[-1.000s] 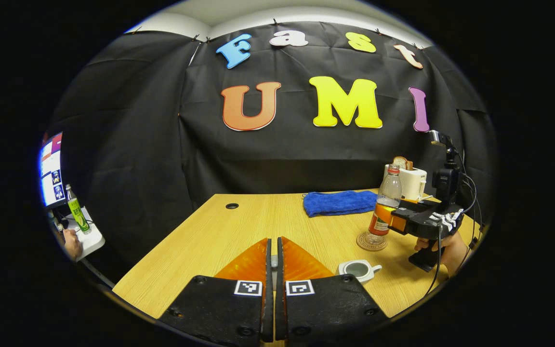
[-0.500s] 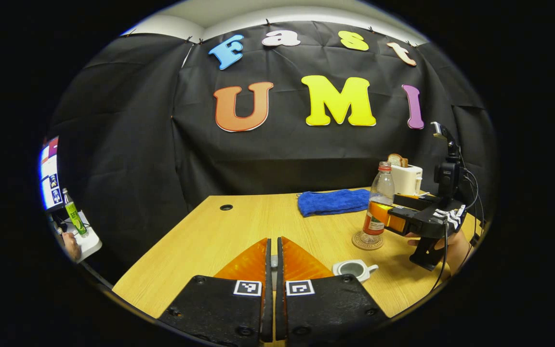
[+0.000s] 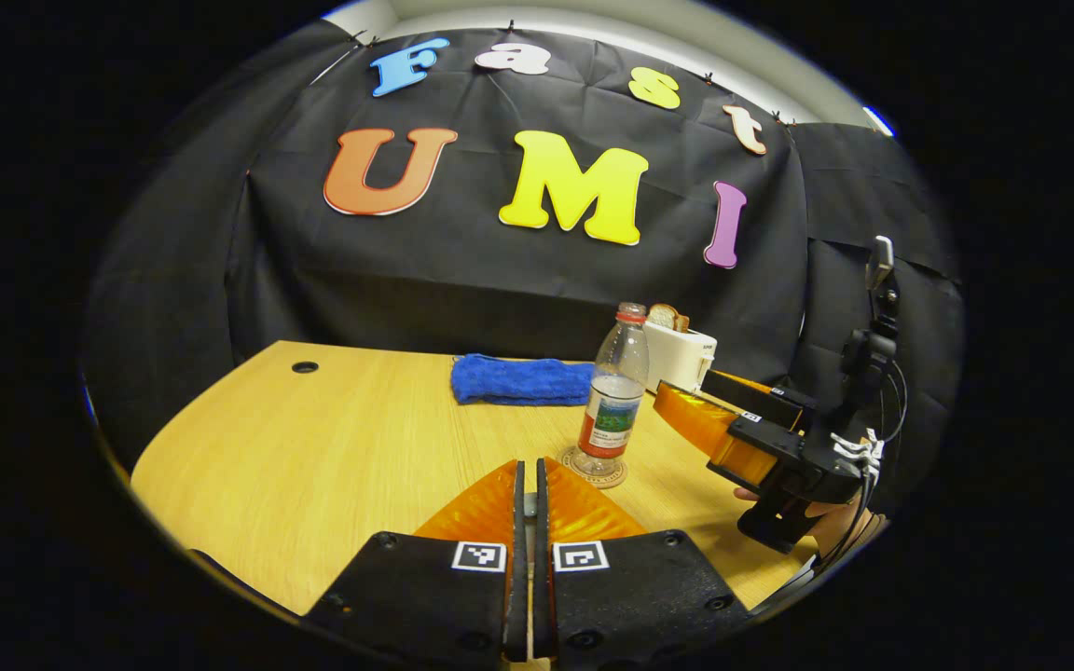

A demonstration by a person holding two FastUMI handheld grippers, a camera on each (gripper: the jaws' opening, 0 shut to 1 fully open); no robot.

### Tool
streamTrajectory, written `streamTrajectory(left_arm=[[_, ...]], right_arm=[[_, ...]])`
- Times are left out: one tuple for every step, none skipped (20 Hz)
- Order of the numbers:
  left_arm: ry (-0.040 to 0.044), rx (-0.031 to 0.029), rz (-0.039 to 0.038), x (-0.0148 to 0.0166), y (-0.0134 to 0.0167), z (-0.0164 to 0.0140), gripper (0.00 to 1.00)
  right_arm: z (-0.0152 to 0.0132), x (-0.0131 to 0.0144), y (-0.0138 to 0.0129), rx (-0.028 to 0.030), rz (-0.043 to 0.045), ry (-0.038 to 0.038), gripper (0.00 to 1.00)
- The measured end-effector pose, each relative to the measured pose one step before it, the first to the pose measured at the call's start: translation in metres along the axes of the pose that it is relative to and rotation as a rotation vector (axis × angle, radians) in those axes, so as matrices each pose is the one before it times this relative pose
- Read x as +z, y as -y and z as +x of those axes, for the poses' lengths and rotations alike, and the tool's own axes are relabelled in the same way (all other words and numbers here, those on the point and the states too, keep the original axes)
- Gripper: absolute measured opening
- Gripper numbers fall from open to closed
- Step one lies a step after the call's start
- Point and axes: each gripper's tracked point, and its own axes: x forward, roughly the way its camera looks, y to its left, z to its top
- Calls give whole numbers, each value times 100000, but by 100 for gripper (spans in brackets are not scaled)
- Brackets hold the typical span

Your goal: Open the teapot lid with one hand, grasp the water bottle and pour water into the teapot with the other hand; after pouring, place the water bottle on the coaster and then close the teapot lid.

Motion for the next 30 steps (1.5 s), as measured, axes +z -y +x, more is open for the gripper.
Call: streamTrajectory(left_arm=[[-1360, 0, -447, -572, 169, 465, 5], [-1113, -404, -986, -563, 51, 525, 5], [-984, -753, -1956, -530, 187, 452, 5], [298, -1079, -3087, -211, 52, 408, 5], [491, -1929, -3252, -254, 337, 350, 5], [1284, -1409, -3428, 113, 104, 371, 5], [755, -191, -3161, -25, -114, 374, 5], [348, 628, -2742, -344, -229, 433, 5], [678, 638, -2111, -184, -249, 468, 5], [1159, 1047, -964, -89, -141, -118, 5], [1274, 3361, 1418, 165, -482, 55, 5], [856, 1591, 1875, -40, 30, 149, 5], [8, 1680, 1901, -91, 85, 120, 5], [526, 2109, 2588, -58, -8, -82, 5], [-367, 1339, 2528, -389, 152, 71, 5], [-445, 1886, 3735, -487, 251, 141, 5], [1368, 2392, 3365, 2, -73, -59, 5], [486, 2616, 3777, -9, -144, -6, 5], [156, 2410, 2354, -88, -30, 59, 5], [-22, 2044, 1259, -59, -5, 12, 5], [268, 1280, 644, -16, 27, -19, 5], [729, 1135, 1375, 96, 1, -18, 5], [210, 1256, 1089, -7, -115, 95, 5], [197, 1475, 1395, -38, -95, 39, 5], [577, 1622, 2415, -68, 15, -27, 5], [934, 1594, 2862, 71, 135, -91, 5], [908, 1637, 2228, 138, -103, -23, 5], [-180, 981, 674, 50, -16, 94, 5], [-739, -487, -352, 23, 192, -26, 6], [-1569, -923, -1525, 68, 319, -34, 10]], right_arm=[[-728, 41, 316, -803, -1066, 778, 98], [-727, 167, 51, 86, -673, 800, 98], [-623, 42, -142, 766, -690, 918, 96], [-694, 155, -56, 361, -345, 985, 98], [-635, 13, 122, 116, -334, 686, 96], [-666, -1, 150, -406, -512, 747, 96], [-617, 42, 178, -87, -729, 839, 96], [-554, 57, 194, -54, -540, 1155, 96], [-545, 66, 337, -209, 588, 1317, 96], [-448, 32, 279, 106, 1290, 1005, 97], [-336, -105, 283, -7, 1284, 340, 97], [-189, -107, 415, -445, 1039, -214, 96], [-94, -51, 598, -1054, 388, -281, 96], [-140, 88, 542, -1035, 248, 77, 98], [-158, 65, 265, -667, 312, 334, 97], [-199, 273, 106, -19, 438, 744, 97], [-245, 182, -97, 209, -105, 976, 97], [-229, 431, -76, 46, -362, 1304, 96], [-153, 237, 58, 173, -428, 1130, 96], [-92, 204, -38, 64, -368, 441, 96], [68, -26, -20, 220, -327, -173, 96], [-61, 5, -104, 307, -186, -12, 96], [-83, 71, -78, -82, -25, 98, 96], [-44, -9, 16, -396, 126, -202, 96], [-4, -201, -70, -58, 76, -583, 96], [0, -146, 98, -804, -328, -826, 96], [-97, -81, 313, -1245, -403, -723, 95], [-69, 134, 228, -959, -330, -122, 96], [-62, 40, 236, -1142, -361, -74, 96], [-66, 286, 322, -1022, -266, 158, 96]])
